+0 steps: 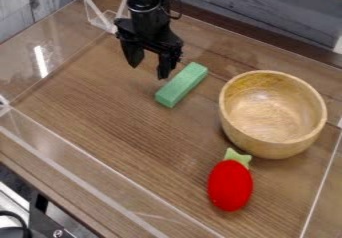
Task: Remove the green block from the brown bowl and put it on the table
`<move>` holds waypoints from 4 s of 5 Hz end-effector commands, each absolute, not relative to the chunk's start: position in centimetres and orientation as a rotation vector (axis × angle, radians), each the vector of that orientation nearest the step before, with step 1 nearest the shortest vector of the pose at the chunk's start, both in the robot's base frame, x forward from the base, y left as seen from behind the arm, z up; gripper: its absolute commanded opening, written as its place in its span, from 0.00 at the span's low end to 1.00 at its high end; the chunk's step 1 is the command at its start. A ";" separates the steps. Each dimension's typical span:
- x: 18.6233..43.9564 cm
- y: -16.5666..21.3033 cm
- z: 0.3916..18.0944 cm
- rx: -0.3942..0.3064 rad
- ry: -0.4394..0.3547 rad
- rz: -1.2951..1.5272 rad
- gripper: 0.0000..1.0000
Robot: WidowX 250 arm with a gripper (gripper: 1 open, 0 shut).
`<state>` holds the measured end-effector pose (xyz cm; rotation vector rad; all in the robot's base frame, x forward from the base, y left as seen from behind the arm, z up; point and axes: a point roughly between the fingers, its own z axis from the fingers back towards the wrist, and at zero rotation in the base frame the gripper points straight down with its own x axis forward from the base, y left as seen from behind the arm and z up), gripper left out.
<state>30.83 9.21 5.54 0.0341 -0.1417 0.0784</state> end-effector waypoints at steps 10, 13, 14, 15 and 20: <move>32.2 11.7 3.6 0.015 -0.178 0.267 1.00; 31.4 11.6 5.4 0.000 -0.186 0.378 0.00; 31.4 10.9 5.9 0.001 -0.184 0.417 0.00; 31.0 11.3 5.8 -0.004 -0.185 0.451 0.00; 31.7 13.6 7.7 -0.043 -0.139 0.501 1.00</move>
